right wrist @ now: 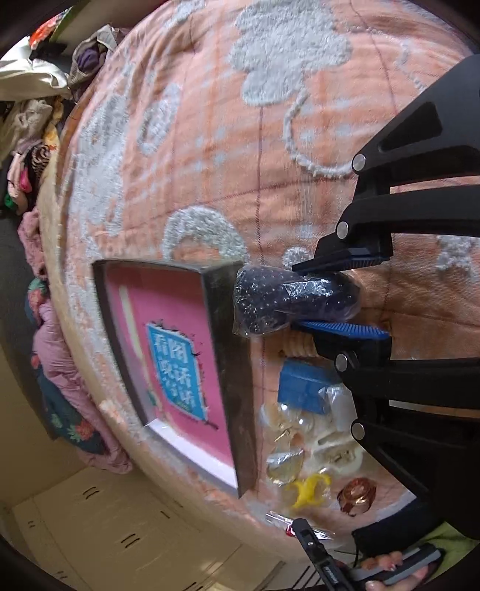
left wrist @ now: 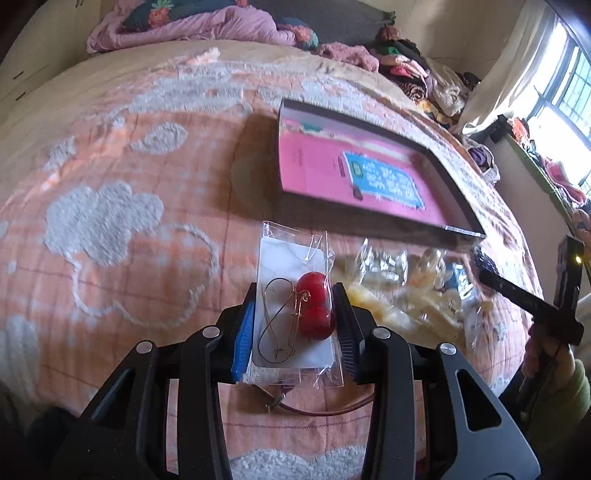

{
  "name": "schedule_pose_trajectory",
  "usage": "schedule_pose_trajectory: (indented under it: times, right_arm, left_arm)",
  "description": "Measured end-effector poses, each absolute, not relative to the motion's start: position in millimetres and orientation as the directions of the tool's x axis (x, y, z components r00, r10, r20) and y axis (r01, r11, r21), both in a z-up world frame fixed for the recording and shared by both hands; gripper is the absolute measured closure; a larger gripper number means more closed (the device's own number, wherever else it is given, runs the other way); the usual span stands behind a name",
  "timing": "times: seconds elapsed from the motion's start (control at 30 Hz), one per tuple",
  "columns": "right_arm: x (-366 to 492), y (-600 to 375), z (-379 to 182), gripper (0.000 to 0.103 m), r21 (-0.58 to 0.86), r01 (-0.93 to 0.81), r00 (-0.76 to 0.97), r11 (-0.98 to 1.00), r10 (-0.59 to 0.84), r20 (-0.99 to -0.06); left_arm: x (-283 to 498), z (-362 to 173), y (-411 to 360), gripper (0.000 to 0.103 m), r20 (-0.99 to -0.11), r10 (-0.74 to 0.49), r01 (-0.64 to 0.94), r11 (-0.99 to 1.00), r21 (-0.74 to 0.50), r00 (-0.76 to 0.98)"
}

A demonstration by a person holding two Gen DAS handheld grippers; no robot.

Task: Organize jewelry
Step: 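Grasp the red earring packet with the left tool while the right tool grasps the blue beaded bag, then carry both packets into the dark box and open both tools to release them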

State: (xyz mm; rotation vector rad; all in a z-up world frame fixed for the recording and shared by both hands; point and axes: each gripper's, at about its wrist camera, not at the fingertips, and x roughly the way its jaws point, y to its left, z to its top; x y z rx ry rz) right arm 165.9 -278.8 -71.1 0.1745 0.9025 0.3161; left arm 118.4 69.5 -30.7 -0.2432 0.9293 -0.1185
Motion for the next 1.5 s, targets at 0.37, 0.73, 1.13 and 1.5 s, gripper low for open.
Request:
schedule_pose_trajectory:
  times: [0.37,0.73,1.13,1.5]
  right_arm:
    - [164.1,-280.4,-15.6,0.080,0.308,-0.253,0.673,0.917,0.396,-0.624]
    - [195.8,-252.0,18.7,0.080,0.314,-0.336,0.684,0.888,0.459,-0.566]
    - [230.4,-242.0,37.0,0.080,0.307,-0.354,0.703,0.884,0.468,-0.536]
    - [260.3,-250.6,-18.1,0.080,0.310,-0.276,0.657,0.910,0.415,-0.630]
  left_arm:
    - [137.7,-6.3,73.0,0.072,-0.752,-0.178,-0.008,0.971,-0.237,0.635]
    - [173.9,13.9,51.5,0.072,-0.731,-0.172,0.009,0.975,-0.221,0.660]
    - [223.8,32.4,12.3,0.072,-0.720,-0.185,0.053,0.978,-0.202,0.669]
    - [255.2,-15.1,-9.6,0.072,-0.782,-0.161,0.045,0.985,-0.168,0.602]
